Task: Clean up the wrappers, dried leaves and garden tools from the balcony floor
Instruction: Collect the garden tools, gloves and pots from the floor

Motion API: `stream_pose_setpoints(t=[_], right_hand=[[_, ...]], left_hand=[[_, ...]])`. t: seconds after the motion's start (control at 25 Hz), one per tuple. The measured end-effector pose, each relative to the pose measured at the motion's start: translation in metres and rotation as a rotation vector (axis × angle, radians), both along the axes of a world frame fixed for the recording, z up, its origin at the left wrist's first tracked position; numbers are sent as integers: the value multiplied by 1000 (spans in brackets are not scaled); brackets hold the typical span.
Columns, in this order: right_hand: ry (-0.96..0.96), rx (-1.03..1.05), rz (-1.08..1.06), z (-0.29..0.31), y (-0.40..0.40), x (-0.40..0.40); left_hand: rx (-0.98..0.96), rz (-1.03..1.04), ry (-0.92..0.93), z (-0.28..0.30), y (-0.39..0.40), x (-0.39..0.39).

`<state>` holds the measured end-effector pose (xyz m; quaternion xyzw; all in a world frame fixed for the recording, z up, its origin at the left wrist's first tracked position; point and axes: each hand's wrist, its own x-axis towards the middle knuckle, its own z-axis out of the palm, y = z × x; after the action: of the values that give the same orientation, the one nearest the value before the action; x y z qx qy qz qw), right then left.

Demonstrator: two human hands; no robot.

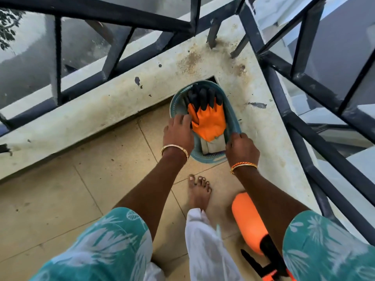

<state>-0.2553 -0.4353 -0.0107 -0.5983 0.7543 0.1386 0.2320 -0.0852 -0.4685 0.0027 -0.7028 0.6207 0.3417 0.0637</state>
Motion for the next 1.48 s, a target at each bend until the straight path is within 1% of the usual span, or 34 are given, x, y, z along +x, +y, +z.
stream_pose_setpoints(t=[0.12,0.2,0.32,0.44,0.52,0.6,0.64,0.72,0.84,1.0,1.04,1.12,1.24,1.32,1.48], right_hand=[[49,-175,167,25,11,4],[50,-283,264,51,24,13],[15,-301,371,100,50,37],[9,-276,436,149,75,64],[-2,-284,504,191,92,87],[-27,-266,596,239,110,117],[-61,-272,642,264,125,135],[-136,-255,718,309,159,169],[-204,-296,771,368,197,213],[-260,-389,907,440,250,257],[-269,-409,937,457,265,269],[-293,-435,973,486,291,291],[-339,-492,1055,508,313,318],[-346,-510,1139,516,313,341],[-334,-479,1209,526,310,393]], left_hand=[[-21,-98,-114,25,37,-3],[-4,-80,-157,49,66,1],[41,77,-183,92,117,18],[-13,309,-192,142,159,35],[-48,365,-210,179,185,57],[10,428,-203,225,209,78],[43,498,-205,248,223,90],[46,606,-247,289,253,117],[-35,580,-314,349,291,155],[-92,404,-410,431,366,186],[-109,405,-439,449,386,192],[-132,479,-496,474,423,204],[-110,632,-531,500,460,233],[-124,691,-586,512,472,260],[-157,768,-605,533,467,307]])
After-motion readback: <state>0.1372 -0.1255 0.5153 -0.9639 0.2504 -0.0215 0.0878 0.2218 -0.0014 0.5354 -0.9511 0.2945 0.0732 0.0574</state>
